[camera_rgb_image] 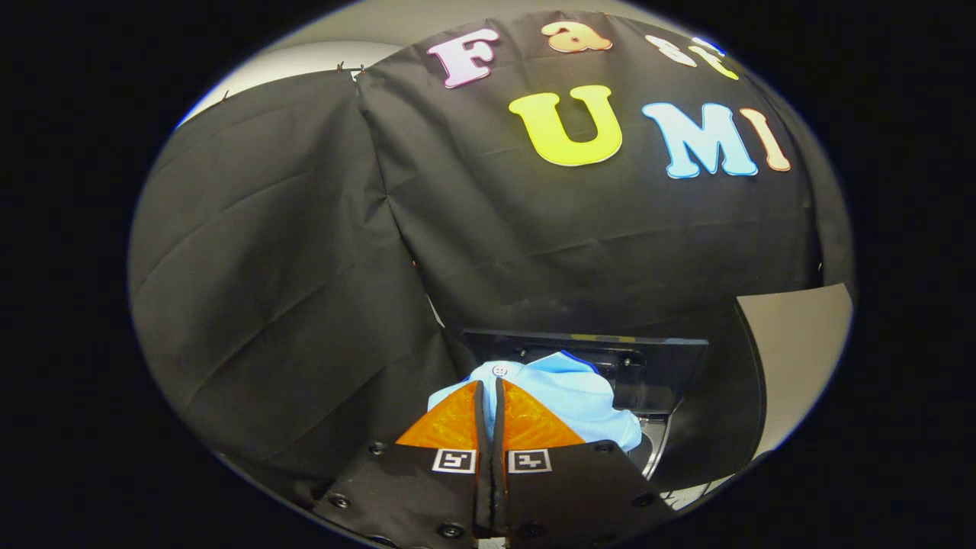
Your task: Put the clothes into the washing machine and then close the washing machine lid.
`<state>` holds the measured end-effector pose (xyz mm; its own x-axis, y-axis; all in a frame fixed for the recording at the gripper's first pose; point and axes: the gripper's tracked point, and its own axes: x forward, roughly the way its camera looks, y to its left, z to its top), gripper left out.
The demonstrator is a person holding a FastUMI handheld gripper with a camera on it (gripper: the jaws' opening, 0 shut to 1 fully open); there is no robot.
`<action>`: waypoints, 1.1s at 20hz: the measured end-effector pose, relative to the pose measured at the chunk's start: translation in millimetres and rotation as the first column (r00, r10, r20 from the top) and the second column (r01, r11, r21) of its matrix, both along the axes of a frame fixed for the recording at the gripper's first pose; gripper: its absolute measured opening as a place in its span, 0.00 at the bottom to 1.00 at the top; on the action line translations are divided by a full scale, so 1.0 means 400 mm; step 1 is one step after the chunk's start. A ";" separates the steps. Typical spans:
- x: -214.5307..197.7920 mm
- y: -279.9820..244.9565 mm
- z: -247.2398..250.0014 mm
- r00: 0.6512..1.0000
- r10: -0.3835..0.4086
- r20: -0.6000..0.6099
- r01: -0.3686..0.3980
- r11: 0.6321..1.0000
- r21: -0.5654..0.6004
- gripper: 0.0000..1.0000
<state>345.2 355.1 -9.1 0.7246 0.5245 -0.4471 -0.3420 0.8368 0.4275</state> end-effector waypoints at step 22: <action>-0.013 0.029 -0.431 0.982 0.018 -0.189 -0.043 0.991 -0.128 0.02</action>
